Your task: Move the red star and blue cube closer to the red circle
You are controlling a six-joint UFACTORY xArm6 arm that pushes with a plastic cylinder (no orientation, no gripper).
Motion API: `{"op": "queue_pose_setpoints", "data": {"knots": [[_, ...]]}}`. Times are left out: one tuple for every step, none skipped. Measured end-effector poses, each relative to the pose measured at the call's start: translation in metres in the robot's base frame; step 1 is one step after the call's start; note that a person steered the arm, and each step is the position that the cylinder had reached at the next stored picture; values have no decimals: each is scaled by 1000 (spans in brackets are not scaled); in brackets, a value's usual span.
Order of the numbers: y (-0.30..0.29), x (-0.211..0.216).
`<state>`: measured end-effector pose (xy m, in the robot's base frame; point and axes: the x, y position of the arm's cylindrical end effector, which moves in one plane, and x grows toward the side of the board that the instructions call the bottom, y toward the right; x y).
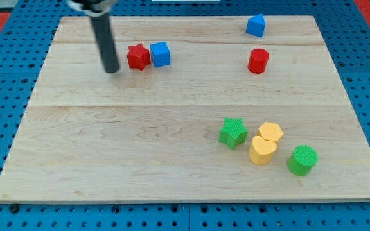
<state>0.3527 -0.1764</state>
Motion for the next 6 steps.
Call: {"op": "queue_pose_setpoints", "data": {"knots": [[-16, -20], [85, -49], [181, -31], [130, -30], [103, -1], [143, 13]]}}
